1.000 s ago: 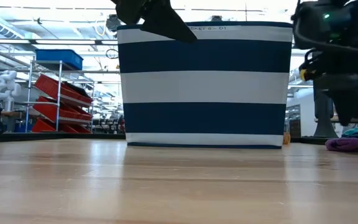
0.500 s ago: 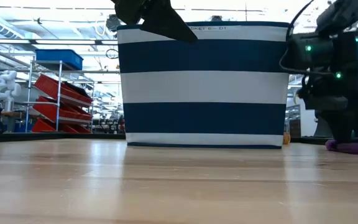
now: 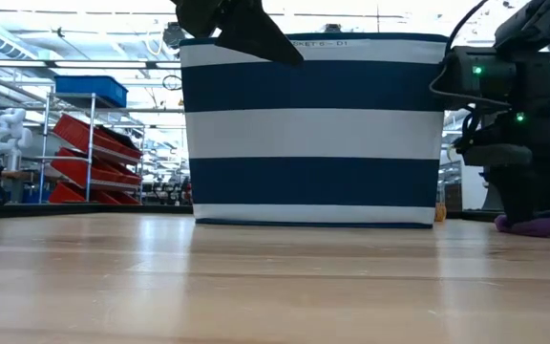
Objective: Sort clothes
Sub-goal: Put the black socks into the blue laundry organizer
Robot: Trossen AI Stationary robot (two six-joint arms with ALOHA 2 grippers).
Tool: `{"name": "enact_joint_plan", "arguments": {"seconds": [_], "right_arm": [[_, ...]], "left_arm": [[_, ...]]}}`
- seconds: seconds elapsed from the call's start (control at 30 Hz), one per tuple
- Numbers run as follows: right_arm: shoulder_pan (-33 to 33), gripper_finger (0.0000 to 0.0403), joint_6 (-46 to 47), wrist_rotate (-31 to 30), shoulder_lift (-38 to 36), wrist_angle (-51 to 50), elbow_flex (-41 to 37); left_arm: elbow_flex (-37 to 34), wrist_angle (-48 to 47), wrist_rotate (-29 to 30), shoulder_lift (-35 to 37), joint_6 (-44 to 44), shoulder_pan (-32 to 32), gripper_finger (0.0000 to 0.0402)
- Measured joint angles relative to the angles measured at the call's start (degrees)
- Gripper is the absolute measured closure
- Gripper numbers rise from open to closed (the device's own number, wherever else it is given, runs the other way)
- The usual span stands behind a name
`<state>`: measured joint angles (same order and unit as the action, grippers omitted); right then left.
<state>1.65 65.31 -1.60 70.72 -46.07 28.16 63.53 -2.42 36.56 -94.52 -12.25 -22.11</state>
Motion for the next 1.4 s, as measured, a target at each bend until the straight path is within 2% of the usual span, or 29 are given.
{"name": "enact_joint_plan", "arguments": {"seconds": [0.1,0.2,0.6,0.7,0.87,1.0,1.2,1.4], "right_arm": [[0.00,0.0151,0.81,0.09,0.00,-0.17,0.02],[-0.01,0.0185,0.92,0.66,-0.02,-0.19,0.02],[-0.74,0.0387,-0.05,1.00,-0.04,0.12,0.04],[-2.16,0.0389,0.54,1.07,-0.04,1.04,0.07],[-6.54,0.0386,2.80,4.14,0.21,3.43,2.02],[-10.72,0.0394,3.03,4.51,0.22,10.86,4.68],[-17.27,0.0394,1.60,2.95,0.18,24.65,10.15],[-22.37,0.0394,-4.24,-1.57,0.15,31.24,17.00]], "left_arm": [[0.00,0.00,0.02,-0.01,0.00,0.00,0.0258],[0.00,0.04,0.02,0.00,0.00,0.00,0.0258],[0.00,0.17,0.04,0.00,-0.07,-0.03,0.0258],[0.00,0.03,0.18,0.31,-0.09,-0.25,0.0258],[0.02,-0.49,4.63,3.16,-0.63,-1.27,0.0258],[0.02,-4.04,6.69,6.18,-0.52,-1.67,0.0258],[-0.22,-11.37,7.59,10.32,0.05,-1.70,0.0258],[-0.24,-17.27,8.58,15.40,3.69,-2.10,0.0261]]}}
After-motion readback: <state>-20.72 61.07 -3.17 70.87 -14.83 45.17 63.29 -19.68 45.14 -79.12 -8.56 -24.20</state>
